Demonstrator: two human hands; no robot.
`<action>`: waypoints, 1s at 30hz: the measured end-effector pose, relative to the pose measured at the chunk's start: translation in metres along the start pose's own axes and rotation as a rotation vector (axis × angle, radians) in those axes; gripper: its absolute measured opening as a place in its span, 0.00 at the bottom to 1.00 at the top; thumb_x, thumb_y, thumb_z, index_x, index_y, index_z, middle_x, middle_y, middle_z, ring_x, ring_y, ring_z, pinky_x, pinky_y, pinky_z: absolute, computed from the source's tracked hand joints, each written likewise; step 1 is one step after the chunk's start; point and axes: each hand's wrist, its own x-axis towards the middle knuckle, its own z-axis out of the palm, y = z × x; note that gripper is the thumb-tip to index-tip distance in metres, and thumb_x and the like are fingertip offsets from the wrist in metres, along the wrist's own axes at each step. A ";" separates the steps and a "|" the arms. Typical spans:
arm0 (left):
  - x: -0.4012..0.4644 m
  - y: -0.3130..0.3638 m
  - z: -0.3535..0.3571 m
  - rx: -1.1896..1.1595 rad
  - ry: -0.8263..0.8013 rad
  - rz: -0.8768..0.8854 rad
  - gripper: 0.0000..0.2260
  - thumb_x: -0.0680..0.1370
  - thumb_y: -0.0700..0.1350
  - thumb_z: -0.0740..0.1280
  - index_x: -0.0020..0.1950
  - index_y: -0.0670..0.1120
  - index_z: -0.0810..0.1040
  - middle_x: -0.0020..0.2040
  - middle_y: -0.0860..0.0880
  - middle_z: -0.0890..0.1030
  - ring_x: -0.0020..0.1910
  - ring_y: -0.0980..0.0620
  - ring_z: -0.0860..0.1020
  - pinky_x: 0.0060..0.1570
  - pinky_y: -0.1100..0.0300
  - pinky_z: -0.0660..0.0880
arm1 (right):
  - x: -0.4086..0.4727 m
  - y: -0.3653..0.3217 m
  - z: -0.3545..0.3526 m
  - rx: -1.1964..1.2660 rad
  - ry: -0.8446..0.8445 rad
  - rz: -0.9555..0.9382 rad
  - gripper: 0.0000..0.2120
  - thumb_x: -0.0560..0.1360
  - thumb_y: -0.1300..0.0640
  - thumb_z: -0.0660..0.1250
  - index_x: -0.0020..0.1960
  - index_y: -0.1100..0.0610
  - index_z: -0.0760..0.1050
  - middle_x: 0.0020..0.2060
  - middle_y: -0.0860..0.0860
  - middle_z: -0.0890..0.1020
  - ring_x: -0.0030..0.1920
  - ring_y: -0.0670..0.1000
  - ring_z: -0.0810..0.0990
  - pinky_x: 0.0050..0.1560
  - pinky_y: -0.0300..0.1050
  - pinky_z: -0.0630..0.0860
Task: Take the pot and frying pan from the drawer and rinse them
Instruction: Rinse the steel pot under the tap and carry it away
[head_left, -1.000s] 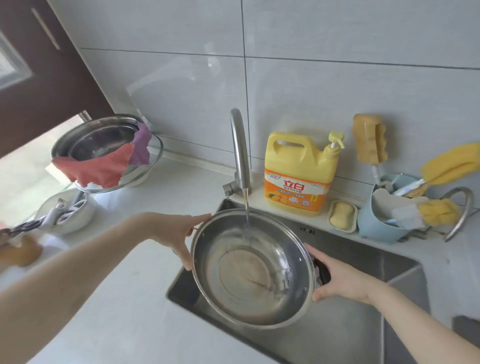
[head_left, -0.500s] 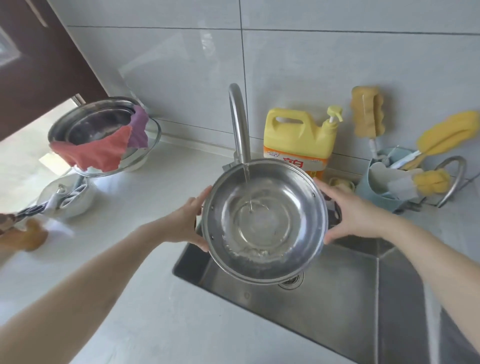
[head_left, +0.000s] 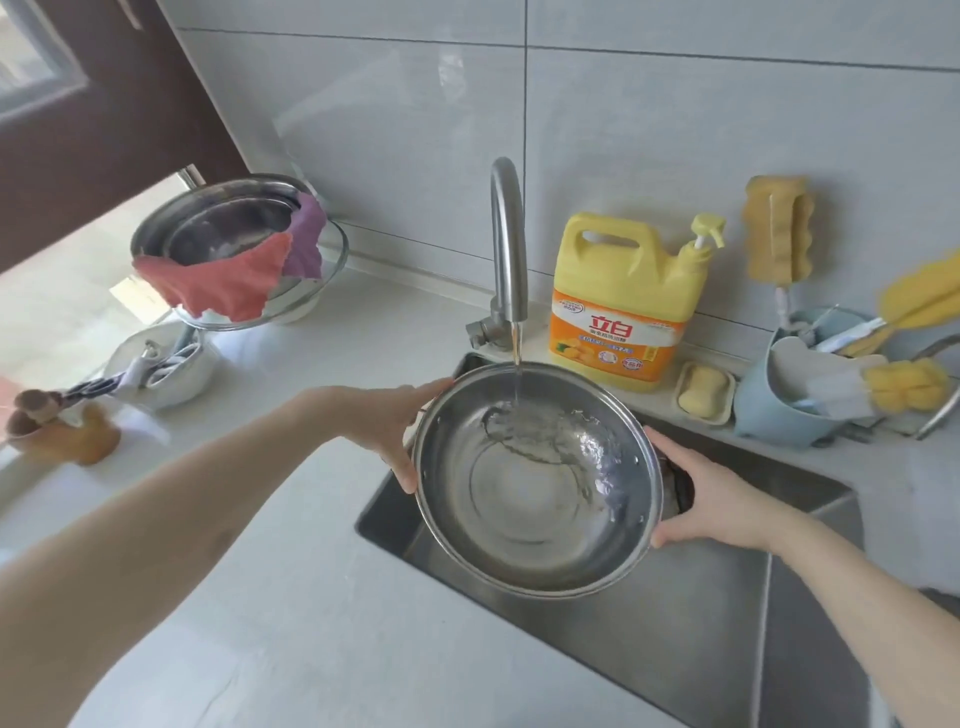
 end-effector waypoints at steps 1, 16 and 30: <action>-0.002 -0.004 0.002 0.026 0.068 -0.008 0.62 0.58 0.54 0.84 0.75 0.68 0.40 0.64 0.54 0.67 0.62 0.50 0.70 0.64 0.50 0.70 | 0.002 -0.002 0.007 0.009 0.047 -0.029 0.64 0.52 0.47 0.83 0.75 0.30 0.47 0.65 0.41 0.68 0.66 0.40 0.65 0.63 0.35 0.62; 0.043 0.008 0.102 0.281 1.007 0.162 0.60 0.58 0.60 0.81 0.79 0.47 0.49 0.48 0.42 0.73 0.39 0.41 0.77 0.36 0.52 0.77 | -0.025 0.023 -0.007 -0.427 0.603 -0.238 0.66 0.58 0.53 0.84 0.73 0.27 0.37 0.62 0.45 0.61 0.51 0.47 0.71 0.53 0.51 0.77; 0.028 0.051 0.064 0.530 1.579 0.515 0.45 0.72 0.55 0.75 0.77 0.44 0.50 0.52 0.40 0.70 0.45 0.42 0.71 0.43 0.51 0.70 | -0.088 -0.012 -0.053 -0.792 1.164 -0.712 0.53 0.59 0.60 0.83 0.75 0.51 0.55 0.55 0.62 0.66 0.49 0.58 0.70 0.56 0.47 0.72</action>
